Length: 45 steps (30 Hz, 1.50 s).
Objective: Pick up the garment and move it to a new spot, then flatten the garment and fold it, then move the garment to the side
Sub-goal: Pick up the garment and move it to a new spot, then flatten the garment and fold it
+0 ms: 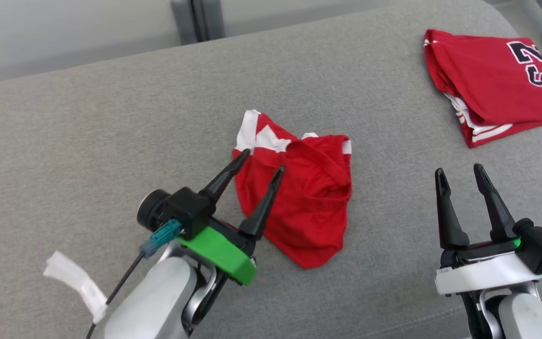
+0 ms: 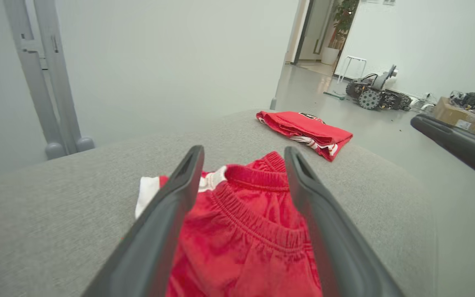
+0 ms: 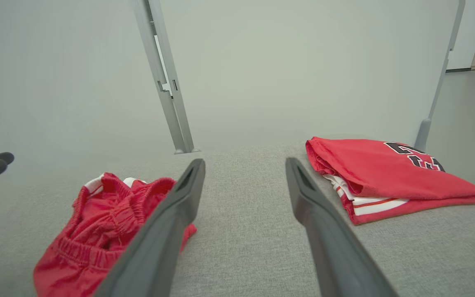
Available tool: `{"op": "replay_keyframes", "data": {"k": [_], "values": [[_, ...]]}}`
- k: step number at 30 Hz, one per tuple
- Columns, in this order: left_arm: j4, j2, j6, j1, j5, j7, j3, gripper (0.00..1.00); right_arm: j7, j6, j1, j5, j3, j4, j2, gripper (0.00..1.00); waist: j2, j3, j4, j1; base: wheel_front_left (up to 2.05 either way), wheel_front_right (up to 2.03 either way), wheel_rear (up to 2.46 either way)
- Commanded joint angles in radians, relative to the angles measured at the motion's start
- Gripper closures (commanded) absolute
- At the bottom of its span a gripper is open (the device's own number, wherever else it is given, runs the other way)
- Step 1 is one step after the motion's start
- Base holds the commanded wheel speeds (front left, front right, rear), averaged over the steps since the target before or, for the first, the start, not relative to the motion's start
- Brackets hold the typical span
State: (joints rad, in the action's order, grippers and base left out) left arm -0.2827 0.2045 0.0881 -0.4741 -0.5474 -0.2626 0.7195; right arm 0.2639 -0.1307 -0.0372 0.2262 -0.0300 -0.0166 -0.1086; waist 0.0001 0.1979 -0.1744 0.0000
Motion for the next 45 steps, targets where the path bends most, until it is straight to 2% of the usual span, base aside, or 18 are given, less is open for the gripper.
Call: {"op": "replay_keyframes", "data": {"k": [1,5,9,11,15,16,19,24,32,45], "values": [[0.032,0.013,-0.022,0.06,0.033,-0.002,-0.042,0.0,0.0,0.0,0.024,-0.003,0.001,0.004,-0.004,0.0,-0.0001,-0.086,0.091,0.0,0.0,0.0,0.0],[0.108,-0.018,-0.078,0.204,0.045,-0.002,-0.205,0.0,0.0,0.0,0.057,-0.001,0.004,0.014,0.002,0.0,-0.0001,-0.138,0.149,0.0,0.0,0.0,0.0],[0.153,-0.057,-0.115,0.333,0.064,-0.002,-0.376,0.0,0.0,0.0,0.086,-0.011,-0.007,0.022,0.004,0.0,-0.0001,-0.176,0.187,0.0,0.0,0.0,0.0],[0.177,-0.076,-0.121,0.391,0.099,-0.002,-0.449,0.0,0.0,0.0,0.098,-0.014,-0.006,0.022,0.005,0.0,-0.0001,-0.185,0.201,0.0,0.0,0.0,0.0],[0.221,-0.108,-0.113,0.484,0.2,-0.002,-0.533,0.0,0.0,0.0,0.125,-0.017,0.008,0.019,0.011,0.0,-0.0001,-0.203,0.225,0.0,0.0,0.0,0.0],[0.244,-0.118,-0.115,0.52,0.256,-0.002,-0.563,0.0,0.0,0.0,0.139,-0.021,0.006,0.022,0.011,0.0,-0.0001,-0.211,0.231,0.0,0.0,0.0,0.0],[0.275,-0.135,-0.108,0.567,0.341,-0.002,-0.58,0.0,0.0,0.0,0.158,-0.029,0.003,0.024,0.008,0.0,-0.0001,-0.22,0.235,0.0,0.0,0.0,0.0],[0.28,-0.147,-0.087,0.613,0.411,-0.001,-0.567,0.0,0.0,0.0,0.177,-0.036,-0.017,0.04,0.006,0.0,-0.0001,-0.227,0.234,0.0,0.0,0.0,0.0],[0.273,-0.153,-0.074,0.638,0.435,-0.001,-0.561,0.0,0.0,0.0,0.18,-0.037,-0.021,0.053,0.013,0.0,-0.0001,-0.236,0.224,0.0,0.0,0.0,0.0],[0.259,-0.154,-0.084,0.634,0.445,-0.001,-0.534,0.0,0.0,0.0,0.182,-0.039,-0.016,0.058,0.018,0.0,-0.0001,-0.238,0.215,0.0,0.0,0.0,0.0]]}}
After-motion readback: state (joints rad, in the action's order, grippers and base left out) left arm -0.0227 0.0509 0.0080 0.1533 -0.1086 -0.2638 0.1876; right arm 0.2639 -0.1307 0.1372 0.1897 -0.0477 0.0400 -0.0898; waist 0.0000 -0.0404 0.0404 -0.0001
